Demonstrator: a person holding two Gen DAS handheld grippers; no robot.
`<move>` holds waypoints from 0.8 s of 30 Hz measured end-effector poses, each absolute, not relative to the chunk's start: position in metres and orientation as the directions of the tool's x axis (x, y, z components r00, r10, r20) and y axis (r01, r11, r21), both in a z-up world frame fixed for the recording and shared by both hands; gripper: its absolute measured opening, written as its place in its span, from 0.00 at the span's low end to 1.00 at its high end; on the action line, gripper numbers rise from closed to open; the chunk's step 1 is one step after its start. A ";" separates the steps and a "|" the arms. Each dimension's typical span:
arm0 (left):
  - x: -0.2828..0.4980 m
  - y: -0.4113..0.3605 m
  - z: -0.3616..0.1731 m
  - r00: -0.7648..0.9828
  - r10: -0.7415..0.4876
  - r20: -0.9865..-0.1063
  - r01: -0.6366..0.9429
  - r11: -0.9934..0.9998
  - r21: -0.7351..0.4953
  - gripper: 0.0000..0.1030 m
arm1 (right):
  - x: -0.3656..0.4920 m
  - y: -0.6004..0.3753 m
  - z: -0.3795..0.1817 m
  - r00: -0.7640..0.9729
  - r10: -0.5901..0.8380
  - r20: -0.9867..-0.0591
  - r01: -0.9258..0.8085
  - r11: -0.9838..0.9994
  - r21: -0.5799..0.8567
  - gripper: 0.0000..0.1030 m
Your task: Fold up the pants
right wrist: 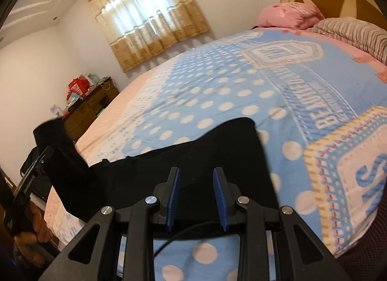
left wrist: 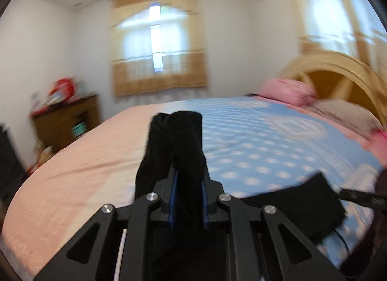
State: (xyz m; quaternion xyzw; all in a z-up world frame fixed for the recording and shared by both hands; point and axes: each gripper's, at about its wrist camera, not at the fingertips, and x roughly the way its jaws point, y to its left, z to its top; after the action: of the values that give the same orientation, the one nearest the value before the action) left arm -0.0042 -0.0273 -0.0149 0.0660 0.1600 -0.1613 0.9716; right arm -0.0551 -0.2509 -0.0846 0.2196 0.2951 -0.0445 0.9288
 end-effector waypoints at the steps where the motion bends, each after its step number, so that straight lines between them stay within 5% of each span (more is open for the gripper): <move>1: -0.009 -0.043 -0.018 0.882 -0.326 -0.339 0.378 0.921 0.098 0.16 | -0.057 -0.254 -0.085 0.822 0.046 -0.568 0.215 0.899 0.383 0.30; 6: -0.032 -0.100 -0.040 0.798 -0.460 -0.388 0.555 0.812 0.180 0.16 | -0.067 -0.268 -0.083 0.829 0.034 -0.558 0.231 0.889 0.396 0.30; 12: -0.024 -0.129 -0.082 0.729 -0.424 -0.537 0.613 0.753 0.238 0.18 | -0.083 -0.277 -0.068 0.839 0.035 -0.543 0.217 0.894 0.392 0.30; 14: -0.020 -0.129 -0.084 0.702 -0.423 -0.573 0.631 0.742 0.226 0.27 | -0.083 -0.277 -0.060 0.841 0.063 -0.538 0.183 0.902 0.392 0.30; 17: -0.019 -0.121 -0.075 0.674 -0.440 -0.594 0.650 0.735 0.193 0.43 | -0.077 -0.277 -0.056 0.860 0.162 -0.484 0.100 0.877 0.471 0.58; 18: -0.020 -0.121 -0.074 0.675 -0.437 -0.595 0.647 0.737 0.193 0.58 | -0.074 -0.277 -0.057 0.862 0.193 -0.469 0.080 0.862 0.501 0.66; 19: -0.021 -0.117 -0.070 0.679 -0.433 -0.593 0.640 0.745 0.188 0.67 | -0.068 -0.277 -0.060 0.859 0.237 -0.453 0.055 0.838 0.543 0.67; 24: -0.012 -0.052 -0.044 0.734 -0.410 -0.541 0.546 0.830 0.113 0.77 | -0.027 -0.271 -0.077 0.817 0.363 -0.448 0.007 0.771 0.637 0.67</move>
State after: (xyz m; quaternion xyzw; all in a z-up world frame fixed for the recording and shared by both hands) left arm -0.0119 -0.0523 -0.0437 0.1332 0.2561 -0.2594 0.9216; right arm -0.0267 -0.2714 -0.0774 0.3234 0.2858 0.0993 0.8966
